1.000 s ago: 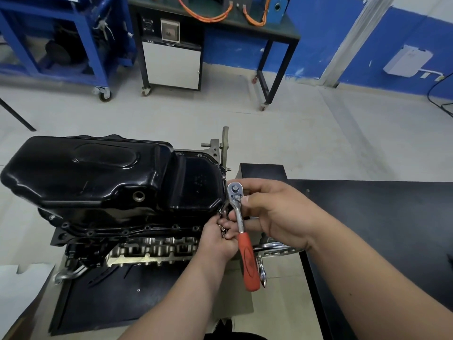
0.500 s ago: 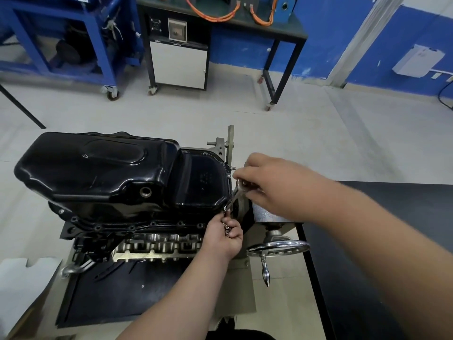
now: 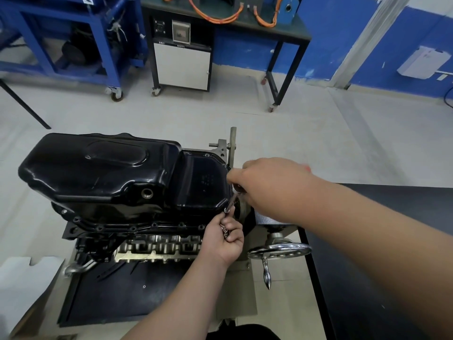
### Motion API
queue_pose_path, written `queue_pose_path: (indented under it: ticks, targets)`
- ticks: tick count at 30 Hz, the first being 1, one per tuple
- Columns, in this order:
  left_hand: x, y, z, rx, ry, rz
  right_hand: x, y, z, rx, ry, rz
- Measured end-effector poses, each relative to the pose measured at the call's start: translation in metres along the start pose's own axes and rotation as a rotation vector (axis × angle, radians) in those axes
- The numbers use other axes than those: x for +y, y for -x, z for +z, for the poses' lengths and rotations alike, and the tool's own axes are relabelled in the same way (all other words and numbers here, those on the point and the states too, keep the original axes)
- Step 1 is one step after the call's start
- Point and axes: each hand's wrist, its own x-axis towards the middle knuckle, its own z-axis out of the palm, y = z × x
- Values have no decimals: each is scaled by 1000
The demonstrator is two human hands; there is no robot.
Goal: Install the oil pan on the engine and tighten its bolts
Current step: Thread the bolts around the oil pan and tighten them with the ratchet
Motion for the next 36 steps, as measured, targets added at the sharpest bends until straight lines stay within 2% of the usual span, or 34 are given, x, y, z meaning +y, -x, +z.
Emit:
queue_pose_path:
  ticks: [3, 7, 10, 12, 13, 14, 16, 17, 18, 21, 22, 27, 30, 33, 36]
  targets:
    - [-4, 4, 4, -9, -1, 16, 5, -3, -3, -25, 10, -45]
    - [-4, 14, 8, -117, 3, -46, 2, -6, 1, 9, -48, 134]
    - [1, 26, 20, -84, -123, -86, 1, -6, 1, 73, -25, 225]
    - [10, 40, 30, 10, -412, -54, 2, -7, 1, 84, 3, 233]
    - [16, 50, 32, 67, -678, 51, 4, -9, 1, 81, 1, 236]
    - [24, 60, 33, 139, -1004, 228, 6, -10, 1, 75, -2, 237]
    - [41, 76, 32, 235, -1570, 708, 11, -13, 3, 69, -10, 244]
    - [49, 82, 35, 197, -1721, 908, 12, -14, 4, 71, -21, 245]
    - [53, 85, 41, 117, -1841, 1023, 13, -15, 5, 74, -32, 247]
    - [51, 79, 58, -136, -2308, 1130, 12, -17, 5, 76, -63, 261]
    - [47, 74, 61, -180, -2380, 1185, 13, -18, 4, 70, -63, 264]
    - [37, 61, 72, -119, -2333, 1348, 17, -19, 3, 27, -111, 295]
    - [44, 66, 81, -263, -2362, 1388, 16, -17, 0, 43, -57, 173]
    - [57, 71, 84, -369, -2510, 1332, 18, -16, -5, 29, 13, -10]
    - [56, 69, 84, -318, -2537, 1251, 20, -16, -9, 9, 75, -65]
